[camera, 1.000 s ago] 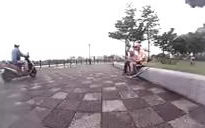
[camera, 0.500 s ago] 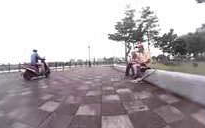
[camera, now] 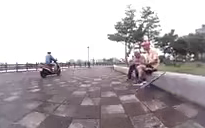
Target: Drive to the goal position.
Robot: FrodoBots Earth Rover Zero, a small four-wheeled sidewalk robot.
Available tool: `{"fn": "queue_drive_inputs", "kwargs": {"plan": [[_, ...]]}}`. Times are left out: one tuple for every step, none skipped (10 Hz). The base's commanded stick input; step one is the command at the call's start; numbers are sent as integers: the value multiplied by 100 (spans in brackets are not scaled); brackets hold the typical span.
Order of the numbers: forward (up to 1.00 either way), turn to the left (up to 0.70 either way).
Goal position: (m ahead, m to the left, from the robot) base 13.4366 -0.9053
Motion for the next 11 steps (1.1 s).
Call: {"fn": "queue_drive_inputs", "kwargs": {"plan": [[100, 0], [100, 0], [100, 0], [100, 21], [100, 33], [100, 39], [100, 40], [100, 0], [100, 0], [100, 0], [100, 0]]}}
